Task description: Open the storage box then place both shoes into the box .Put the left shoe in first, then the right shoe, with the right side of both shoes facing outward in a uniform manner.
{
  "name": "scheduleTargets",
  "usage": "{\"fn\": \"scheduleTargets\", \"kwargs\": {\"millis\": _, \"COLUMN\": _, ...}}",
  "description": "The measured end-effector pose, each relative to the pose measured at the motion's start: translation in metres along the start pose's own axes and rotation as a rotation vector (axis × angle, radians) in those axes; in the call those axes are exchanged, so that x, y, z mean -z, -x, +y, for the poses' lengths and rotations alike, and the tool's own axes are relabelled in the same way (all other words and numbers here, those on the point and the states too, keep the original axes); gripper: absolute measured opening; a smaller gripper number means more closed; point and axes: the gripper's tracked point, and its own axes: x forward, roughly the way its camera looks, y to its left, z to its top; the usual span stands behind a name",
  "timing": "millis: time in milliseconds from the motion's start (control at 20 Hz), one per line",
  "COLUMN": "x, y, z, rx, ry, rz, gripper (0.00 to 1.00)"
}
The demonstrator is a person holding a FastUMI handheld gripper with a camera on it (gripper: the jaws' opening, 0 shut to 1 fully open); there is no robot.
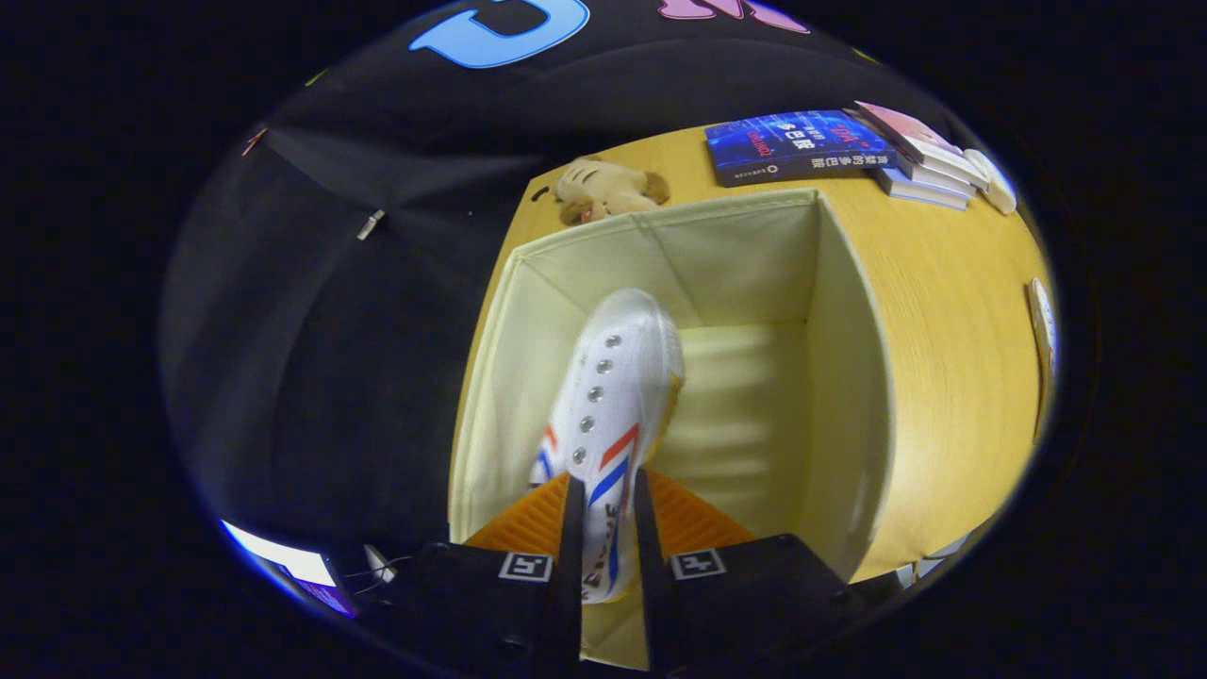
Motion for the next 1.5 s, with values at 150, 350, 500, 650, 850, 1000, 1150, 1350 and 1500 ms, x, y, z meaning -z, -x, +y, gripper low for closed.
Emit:
{"fn": "scheduleTargets", "kwargs": {"millis": 150, "x": -0.01, "y": 0.018, "z": 0.002, "rx": -0.046, "ry": 0.06, "rz": -0.041, "gripper": 0.78}}
{"fn": "scheduleTargets", "kwargs": {"millis": 350, "x": -0.033, "y": 0.077, "z": -0.025, "rx": -0.064, "ry": 0.202, "rz": -0.123, "gripper": 0.98}}
{"fn": "scheduleTargets", "kwargs": {"millis": 500, "x": -0.054, "y": 0.133, "z": -0.06, "rx": -0.047, "ry": 0.28, "rz": -0.203, "gripper": 0.99}}
{"fn": "scheduleTargets", "kwargs": {"millis": 650, "x": -0.08, "y": 0.18, "z": -0.118, "rx": 0.014, "ry": 0.314, "rz": -0.274, "gripper": 0.98}}
{"fn": "scheduleTargets", "kwargs": {"millis": 850, "x": -0.104, "y": 0.224, "z": -0.212, "rx": 0.132, "ry": 0.336, "rz": -0.353, "gripper": 0.98}}
{"fn": "scheduleTargets", "kwargs": {"millis": 1000, "x": -0.113, "y": 0.249, "z": -0.276, "rx": 0.18, "ry": 0.301, "rz": -0.364, "gripper": 0.99}}
{"fn": "scheduleTargets", "kwargs": {"millis": 1150, "x": -0.117, "y": 0.264, "z": -0.341, "rx": 0.237, "ry": 0.273, "rz": -0.358, "gripper": 0.99}}
{"fn": "scheduleTargets", "kwargs": {"millis": 1350, "x": -0.109, "y": 0.278, "z": -0.419, "rx": 0.314, "ry": 0.239, "rz": -0.324, "gripper": 0.99}}
{"fn": "scheduleTargets", "kwargs": {"millis": 1500, "x": -0.101, "y": 0.275, "z": -0.47, "rx": 0.375, "ry": 0.238, "rz": -0.278, "gripper": 0.99}}
